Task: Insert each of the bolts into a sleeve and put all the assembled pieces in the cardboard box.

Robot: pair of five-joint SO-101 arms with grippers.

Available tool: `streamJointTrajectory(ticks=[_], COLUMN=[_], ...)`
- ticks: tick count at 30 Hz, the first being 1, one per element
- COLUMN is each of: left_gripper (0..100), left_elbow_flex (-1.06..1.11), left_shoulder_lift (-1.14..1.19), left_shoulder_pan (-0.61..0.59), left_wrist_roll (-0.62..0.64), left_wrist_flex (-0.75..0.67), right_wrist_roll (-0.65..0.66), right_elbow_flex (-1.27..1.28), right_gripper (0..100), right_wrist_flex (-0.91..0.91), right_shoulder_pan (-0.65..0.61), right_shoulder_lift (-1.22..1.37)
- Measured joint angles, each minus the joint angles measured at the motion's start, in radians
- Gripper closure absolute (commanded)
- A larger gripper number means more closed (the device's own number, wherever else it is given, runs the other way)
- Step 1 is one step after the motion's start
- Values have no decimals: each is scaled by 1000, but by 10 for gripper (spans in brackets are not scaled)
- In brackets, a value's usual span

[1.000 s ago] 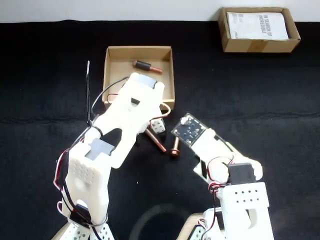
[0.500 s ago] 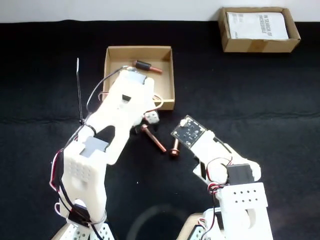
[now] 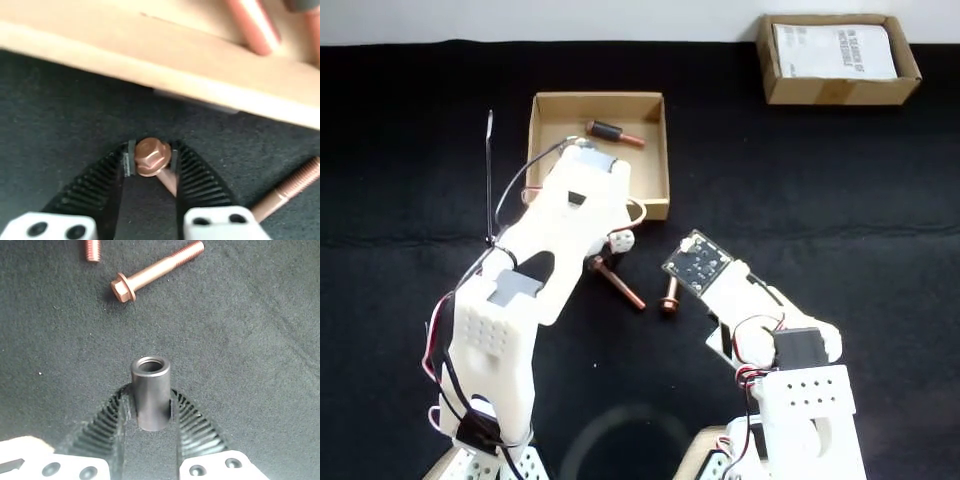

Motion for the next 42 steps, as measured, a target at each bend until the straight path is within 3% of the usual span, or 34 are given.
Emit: streamJointTrajectory(ticks=[5, 8, 15, 23, 29, 42], left_gripper=[642, 619, 707, 778, 998, 989], left_elbow_flex=[-26, -71, -120, -60, -55, -80], left_shoulder_lift=[6, 9, 25, 20, 17, 25], left_shoulder_pan=[20, 20, 71, 68, 72, -8], left_wrist_roll=[-2, 2, 12, 29, 29, -29], left_wrist_flex=[32, 101, 218, 176, 126, 167], right_wrist_roll=[0, 0, 0, 0, 0, 0], right_elbow_flex=[0, 0, 0, 0, 0, 0], right_gripper=[990, 990, 990, 990, 990, 990], right_wrist_flex=[0, 0, 0, -3, -3, -3], right_shoulder_pan=[0, 0, 0, 0, 0, 0], right_shoulder_lift=[0, 0, 0, 0, 0, 0])
